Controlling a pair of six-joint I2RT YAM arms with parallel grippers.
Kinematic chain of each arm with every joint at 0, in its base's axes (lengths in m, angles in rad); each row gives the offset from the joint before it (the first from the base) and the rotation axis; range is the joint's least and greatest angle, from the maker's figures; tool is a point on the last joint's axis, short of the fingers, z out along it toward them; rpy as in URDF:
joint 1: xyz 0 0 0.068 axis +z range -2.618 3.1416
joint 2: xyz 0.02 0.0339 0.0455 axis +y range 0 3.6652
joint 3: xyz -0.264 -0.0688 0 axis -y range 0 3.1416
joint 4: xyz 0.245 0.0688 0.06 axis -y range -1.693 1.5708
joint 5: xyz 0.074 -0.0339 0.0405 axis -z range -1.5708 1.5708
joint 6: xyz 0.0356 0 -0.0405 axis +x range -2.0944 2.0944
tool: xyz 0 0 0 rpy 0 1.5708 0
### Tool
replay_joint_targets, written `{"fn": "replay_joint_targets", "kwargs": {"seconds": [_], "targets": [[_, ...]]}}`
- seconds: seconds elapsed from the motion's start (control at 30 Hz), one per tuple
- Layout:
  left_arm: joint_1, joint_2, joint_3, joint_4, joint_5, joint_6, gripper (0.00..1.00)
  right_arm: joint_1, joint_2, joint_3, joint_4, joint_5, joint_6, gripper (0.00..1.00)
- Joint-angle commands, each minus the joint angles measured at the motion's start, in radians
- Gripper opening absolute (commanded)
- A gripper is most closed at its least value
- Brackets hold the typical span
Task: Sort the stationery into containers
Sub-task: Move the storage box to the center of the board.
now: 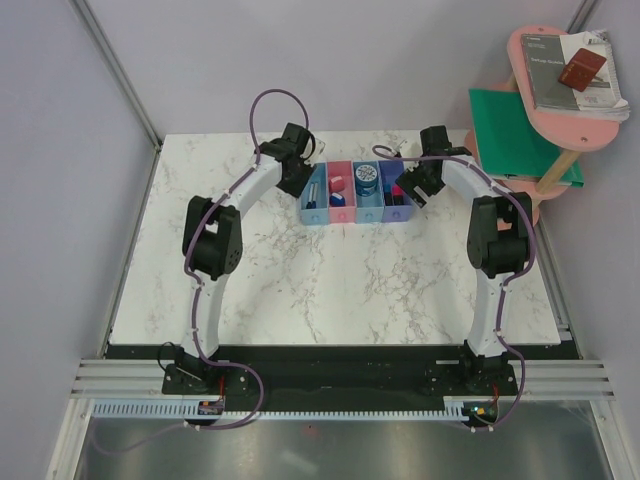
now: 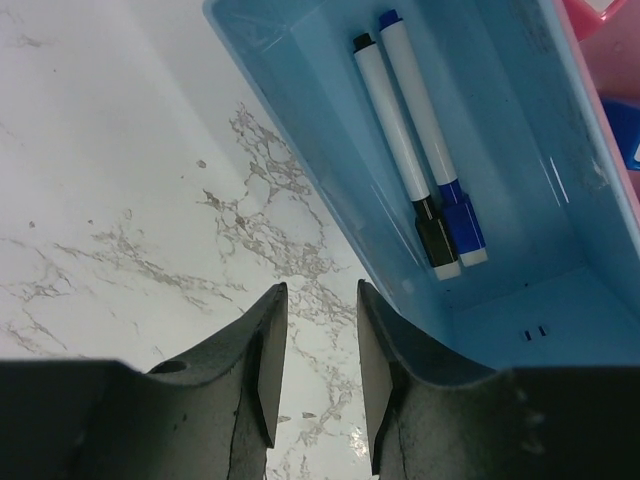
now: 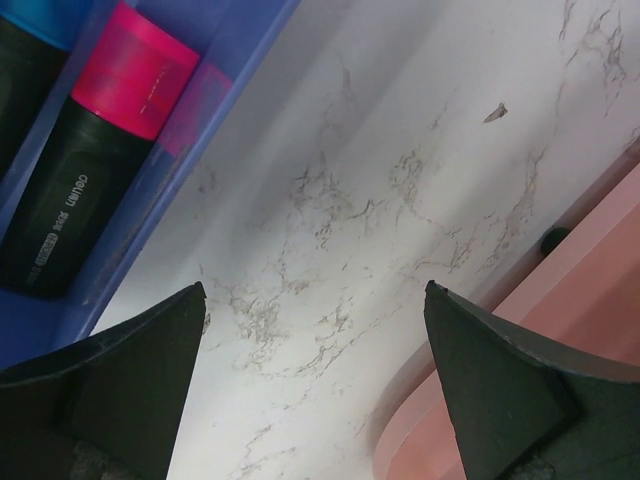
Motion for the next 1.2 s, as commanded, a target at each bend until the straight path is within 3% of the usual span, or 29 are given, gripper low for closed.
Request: {"fn": "replay_joint_targets", "kwargs": {"seconds": [0.0,0.93,1.17], "targets": [[-0.008,0.015,0.023,0.008,0.020,-0.020,0.41,0.063,-0.026,-0.063,0.029,-0.056,0.020,0.98],[0.000,-0.034,-0.033,0.023,0.017,-0.015,0.40,0.152,-0.029,-0.072,0.049,-0.024,0.057,0.98],[0.020,-0.108,-0.058,0.023,0.010,-0.012,0.43,0.134,-0.139,-0.085,0.009,0.037,0.073,0.98]]}}
